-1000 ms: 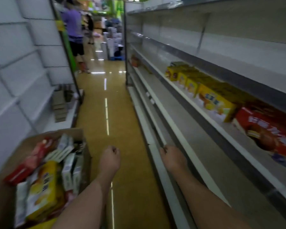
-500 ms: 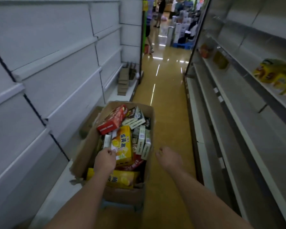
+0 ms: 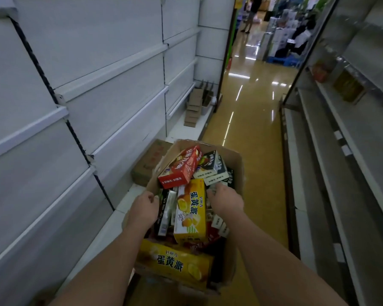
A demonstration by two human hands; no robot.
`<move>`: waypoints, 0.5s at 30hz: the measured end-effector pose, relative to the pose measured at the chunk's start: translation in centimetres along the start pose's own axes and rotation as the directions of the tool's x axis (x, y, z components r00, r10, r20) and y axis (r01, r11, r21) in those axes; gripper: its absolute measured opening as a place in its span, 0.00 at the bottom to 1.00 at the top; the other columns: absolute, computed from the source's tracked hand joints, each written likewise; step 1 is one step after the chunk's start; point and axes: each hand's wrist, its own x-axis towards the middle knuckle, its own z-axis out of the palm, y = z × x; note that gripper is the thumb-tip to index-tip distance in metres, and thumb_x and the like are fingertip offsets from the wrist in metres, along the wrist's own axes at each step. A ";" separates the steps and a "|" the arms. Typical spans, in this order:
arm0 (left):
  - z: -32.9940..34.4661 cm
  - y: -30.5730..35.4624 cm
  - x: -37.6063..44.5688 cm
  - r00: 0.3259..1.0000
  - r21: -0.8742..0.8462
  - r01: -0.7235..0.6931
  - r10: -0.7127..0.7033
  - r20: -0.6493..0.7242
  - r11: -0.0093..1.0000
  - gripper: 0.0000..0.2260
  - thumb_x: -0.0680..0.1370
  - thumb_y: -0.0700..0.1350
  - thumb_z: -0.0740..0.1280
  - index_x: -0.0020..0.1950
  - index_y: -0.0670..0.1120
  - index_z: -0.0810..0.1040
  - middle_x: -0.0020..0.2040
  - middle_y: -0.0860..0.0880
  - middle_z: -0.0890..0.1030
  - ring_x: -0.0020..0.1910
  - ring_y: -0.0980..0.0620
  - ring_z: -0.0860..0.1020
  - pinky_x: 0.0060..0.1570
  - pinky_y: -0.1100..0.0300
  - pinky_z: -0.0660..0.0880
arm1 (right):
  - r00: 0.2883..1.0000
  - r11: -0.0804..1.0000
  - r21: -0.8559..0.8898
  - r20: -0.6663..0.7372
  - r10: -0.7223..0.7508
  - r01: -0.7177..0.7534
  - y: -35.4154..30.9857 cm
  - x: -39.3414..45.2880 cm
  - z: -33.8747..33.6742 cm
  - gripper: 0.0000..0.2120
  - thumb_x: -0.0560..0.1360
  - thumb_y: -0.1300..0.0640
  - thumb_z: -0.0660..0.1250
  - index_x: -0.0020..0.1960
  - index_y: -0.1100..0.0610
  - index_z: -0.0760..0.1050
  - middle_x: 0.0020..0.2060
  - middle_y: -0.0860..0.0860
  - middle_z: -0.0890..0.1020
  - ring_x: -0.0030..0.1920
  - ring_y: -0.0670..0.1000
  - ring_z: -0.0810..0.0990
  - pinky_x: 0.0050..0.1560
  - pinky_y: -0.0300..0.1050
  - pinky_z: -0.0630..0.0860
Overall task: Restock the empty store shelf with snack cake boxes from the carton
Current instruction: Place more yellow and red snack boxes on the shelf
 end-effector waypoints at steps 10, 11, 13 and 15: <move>3.2 2.8 8.5 0.997 0.024 -0.014 0.012 0.082 1.000 0.16 0.81 0.51 0.59 0.66 0.46 0.72 0.62 0.42 0.76 0.59 0.43 0.75 0.58 0.49 0.73 | 0.998 1.000 -0.014 0.068 0.005 -0.004 -2.5 10.4 0.4 0.20 0.81 0.42 0.51 0.63 0.56 0.67 0.56 0.55 0.78 0.55 0.56 0.78 0.51 0.51 0.75; 3.7 3.0 9.2 0.995 0.044 -0.022 0.018 0.095 0.999 0.17 0.81 0.52 0.58 0.67 0.46 0.71 0.63 0.42 0.74 0.61 0.42 0.74 0.59 0.49 0.73 | 0.996 1.000 -0.008 0.087 0.020 -0.020 -2.7 11.1 0.8 0.21 0.81 0.42 0.51 0.64 0.56 0.66 0.57 0.56 0.77 0.56 0.56 0.77 0.52 0.51 0.75; 4.6 3.3 10.5 0.994 0.068 -0.022 0.015 0.108 0.997 0.19 0.81 0.54 0.57 0.69 0.46 0.68 0.64 0.40 0.72 0.63 0.41 0.72 0.61 0.47 0.71 | 0.992 0.999 0.008 0.123 0.040 -0.041 -3.2 12.3 1.6 0.23 0.81 0.41 0.51 0.66 0.56 0.65 0.59 0.57 0.76 0.58 0.57 0.76 0.55 0.53 0.75; 5.2 3.8 11.7 0.993 0.082 -0.021 0.011 0.120 0.996 0.21 0.82 0.55 0.55 0.72 0.46 0.66 0.67 0.40 0.69 0.65 0.41 0.70 0.63 0.47 0.70 | 0.986 0.998 0.020 0.161 0.050 -0.054 -3.7 13.5 2.2 0.24 0.81 0.41 0.50 0.68 0.57 0.64 0.61 0.58 0.75 0.60 0.58 0.75 0.56 0.53 0.73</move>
